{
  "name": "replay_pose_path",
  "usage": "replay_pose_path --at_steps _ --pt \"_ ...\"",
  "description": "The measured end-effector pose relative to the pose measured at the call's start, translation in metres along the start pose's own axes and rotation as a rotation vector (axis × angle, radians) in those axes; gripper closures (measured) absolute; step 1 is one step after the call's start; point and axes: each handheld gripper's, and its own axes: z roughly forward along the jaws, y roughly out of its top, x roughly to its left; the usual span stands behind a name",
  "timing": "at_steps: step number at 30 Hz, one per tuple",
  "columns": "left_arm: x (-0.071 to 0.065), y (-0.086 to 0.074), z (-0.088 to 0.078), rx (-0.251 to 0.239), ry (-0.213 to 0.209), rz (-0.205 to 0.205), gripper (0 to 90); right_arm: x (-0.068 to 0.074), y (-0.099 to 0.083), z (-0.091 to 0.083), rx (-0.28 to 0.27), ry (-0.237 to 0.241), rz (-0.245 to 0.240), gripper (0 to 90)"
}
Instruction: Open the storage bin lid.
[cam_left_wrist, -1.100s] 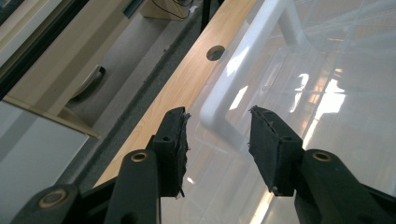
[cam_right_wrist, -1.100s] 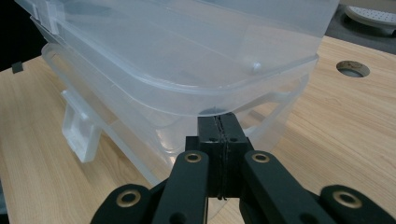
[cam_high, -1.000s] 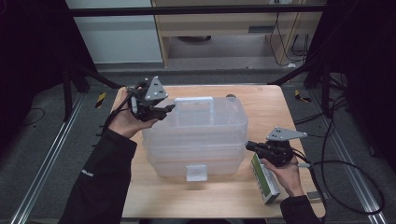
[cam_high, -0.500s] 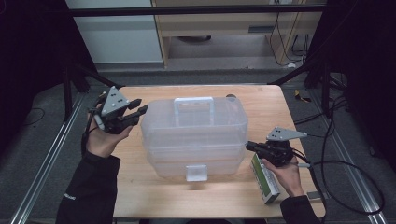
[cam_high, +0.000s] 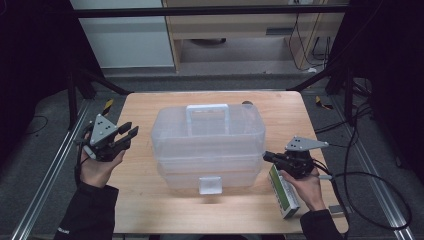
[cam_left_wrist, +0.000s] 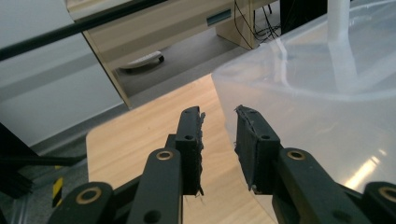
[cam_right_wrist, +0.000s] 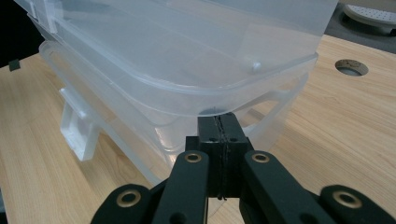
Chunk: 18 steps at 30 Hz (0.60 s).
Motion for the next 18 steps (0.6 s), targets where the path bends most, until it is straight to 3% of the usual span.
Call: replay_pose_path --at_steps 5,11,18 --pt "-0.004 -0.02 0.001 0.015 0.005 -0.024 72.2 0.0 0.0 0.0 0.0 0.001 0.002 90.0" --pt "-0.012 -0.042 0.004 0.036 -0.023 -0.048 77.2 0.0 0.0 0.0 0.001 0.001 0.003 90.0" --pt "-0.023 -0.055 0.009 0.088 -0.051 -0.032 84.3 0.001 0.0 0.0 0.002 -0.002 0.0 90.0"
